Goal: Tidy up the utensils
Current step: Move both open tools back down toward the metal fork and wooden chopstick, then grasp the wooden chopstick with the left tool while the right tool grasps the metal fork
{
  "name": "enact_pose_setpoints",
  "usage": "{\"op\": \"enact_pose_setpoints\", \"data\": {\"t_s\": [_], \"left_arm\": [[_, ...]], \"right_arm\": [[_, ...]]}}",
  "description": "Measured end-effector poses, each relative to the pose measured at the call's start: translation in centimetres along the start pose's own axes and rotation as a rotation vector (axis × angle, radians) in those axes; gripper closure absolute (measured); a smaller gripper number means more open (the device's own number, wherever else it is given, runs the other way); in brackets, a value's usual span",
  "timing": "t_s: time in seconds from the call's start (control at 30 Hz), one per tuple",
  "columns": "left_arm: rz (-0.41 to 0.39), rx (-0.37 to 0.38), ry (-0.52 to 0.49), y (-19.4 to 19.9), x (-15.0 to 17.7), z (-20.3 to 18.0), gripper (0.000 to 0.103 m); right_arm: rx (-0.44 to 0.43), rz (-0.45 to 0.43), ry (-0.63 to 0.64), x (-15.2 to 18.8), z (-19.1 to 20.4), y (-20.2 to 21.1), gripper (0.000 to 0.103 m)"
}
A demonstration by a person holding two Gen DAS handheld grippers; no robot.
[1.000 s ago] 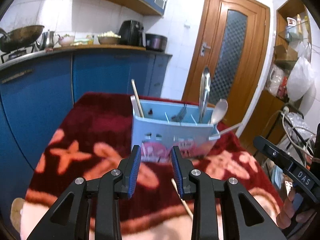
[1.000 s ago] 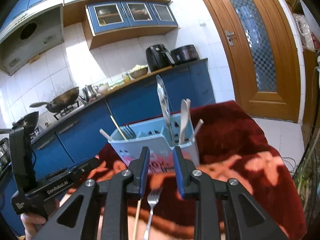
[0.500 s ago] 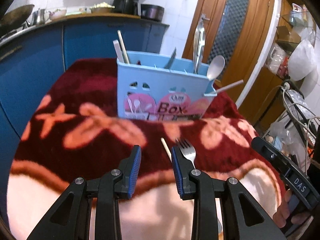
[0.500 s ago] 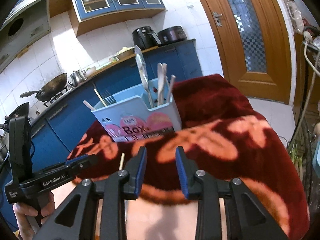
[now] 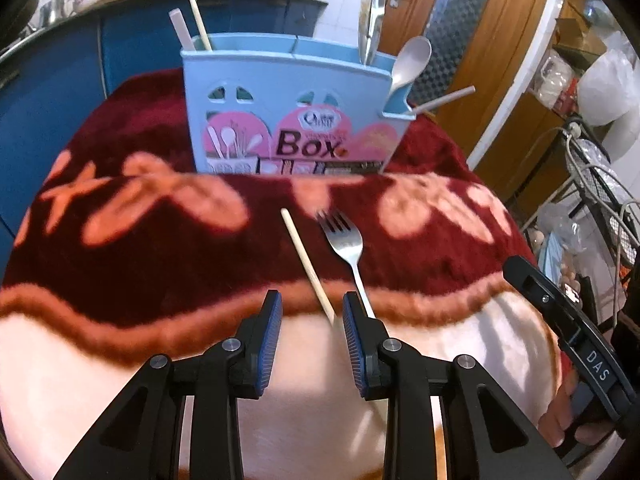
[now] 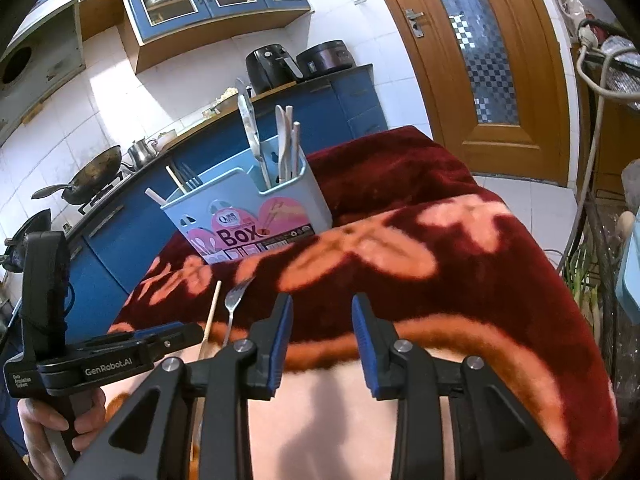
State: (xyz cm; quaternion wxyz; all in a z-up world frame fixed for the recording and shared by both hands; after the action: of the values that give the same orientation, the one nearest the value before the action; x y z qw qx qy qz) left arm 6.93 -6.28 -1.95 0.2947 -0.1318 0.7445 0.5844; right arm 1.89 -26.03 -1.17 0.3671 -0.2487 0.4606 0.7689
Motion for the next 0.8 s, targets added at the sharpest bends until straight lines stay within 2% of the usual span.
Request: {"op": "enact_pose_setpoints", "data": {"t_s": [0.2, 0.47, 0.63, 0.8], "left_arm": [[0.048, 0.008, 0.028, -0.9, 0.4, -0.2, 0.072], [0.078, -0.003, 0.017, -1.5, 0.1, -0.6, 0.072], [0.120, -0.024, -0.045, -2.3, -0.6, -1.2, 0.076], [0.222, -0.045, -0.127, -3.1, -1.5, -1.9, 0.078]], "right_arm": [[-0.011, 0.003, -0.015, 0.6, -0.8, 0.2, 0.064], [-0.020, 0.005, -0.045, 0.9, -1.9, 0.2, 0.064], [-0.024, 0.015, -0.049, 1.2, -2.1, 0.1, 0.064], [-0.028, 0.023, -0.040, 1.3, -1.7, 0.2, 0.064]]}}
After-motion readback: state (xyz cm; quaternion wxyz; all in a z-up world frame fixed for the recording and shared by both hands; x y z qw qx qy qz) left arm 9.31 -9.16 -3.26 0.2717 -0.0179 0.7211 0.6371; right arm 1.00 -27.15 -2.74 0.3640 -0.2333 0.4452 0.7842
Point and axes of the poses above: each gripper's, at about its wrist camera, not at the fingertips, and y roughly against the way its jaws point, z to its left, x to its underside, the point moved 3 cm from there along -y, roughly the way its jaws point, and after that the axes turned 5 degrees about -y, right-handed, at the moved point
